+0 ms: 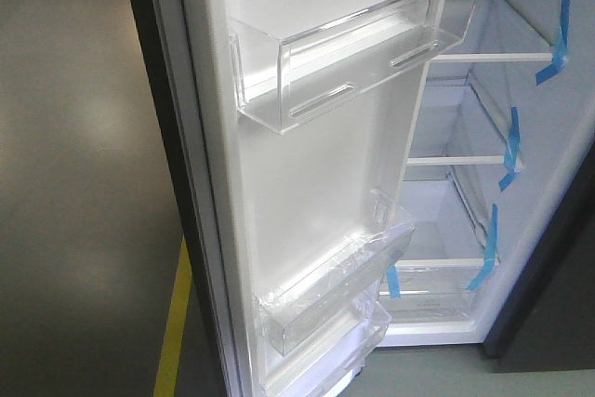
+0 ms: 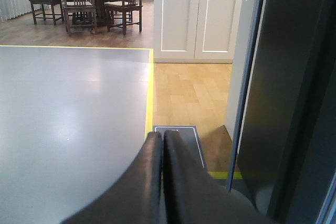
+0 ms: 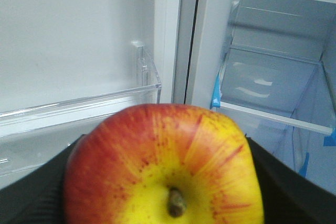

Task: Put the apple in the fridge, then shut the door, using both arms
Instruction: 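Raise the right gripper with the apple toward the upper door bin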

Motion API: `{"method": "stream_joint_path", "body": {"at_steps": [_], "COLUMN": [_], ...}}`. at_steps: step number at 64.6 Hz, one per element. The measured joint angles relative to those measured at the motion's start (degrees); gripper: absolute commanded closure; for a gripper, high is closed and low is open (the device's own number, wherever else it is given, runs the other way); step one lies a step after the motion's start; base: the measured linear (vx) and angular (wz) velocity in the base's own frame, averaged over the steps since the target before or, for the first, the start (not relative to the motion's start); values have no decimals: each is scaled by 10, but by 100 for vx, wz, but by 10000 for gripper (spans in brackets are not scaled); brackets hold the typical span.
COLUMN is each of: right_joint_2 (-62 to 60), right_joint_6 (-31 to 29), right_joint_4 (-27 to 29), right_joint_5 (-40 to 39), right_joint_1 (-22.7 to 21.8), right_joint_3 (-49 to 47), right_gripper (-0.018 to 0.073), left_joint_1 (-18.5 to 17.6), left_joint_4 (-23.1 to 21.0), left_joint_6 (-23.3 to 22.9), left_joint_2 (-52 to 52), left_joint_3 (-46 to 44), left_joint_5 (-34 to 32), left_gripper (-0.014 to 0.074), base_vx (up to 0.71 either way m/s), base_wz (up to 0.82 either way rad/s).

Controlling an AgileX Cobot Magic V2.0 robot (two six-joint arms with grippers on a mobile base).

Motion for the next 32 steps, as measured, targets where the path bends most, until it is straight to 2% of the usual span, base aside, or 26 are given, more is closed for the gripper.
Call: {"method": "stream_joint_path", "body": {"at_steps": [9,21,32], "right_joint_2": [0,0,0], "right_joint_6": [0,0,0], "right_joint_4": [16,84,123], "right_joint_5": [-5,-31,-37], "right_joint_1": [0,0,0], "right_joint_3": [0,0,0], "right_gripper": [571,571,571], "left_joint_1": [0,0,0], "left_joint_4": [0,0,0], "left_joint_6": [0,0,0], "left_joint_2": [0,0,0], "left_joint_3": [0,0,0], "left_joint_5": [0,0,0], "left_gripper": [603,603,603], "base_vx": [0,0,0], "base_wz": [0,0,0]}}
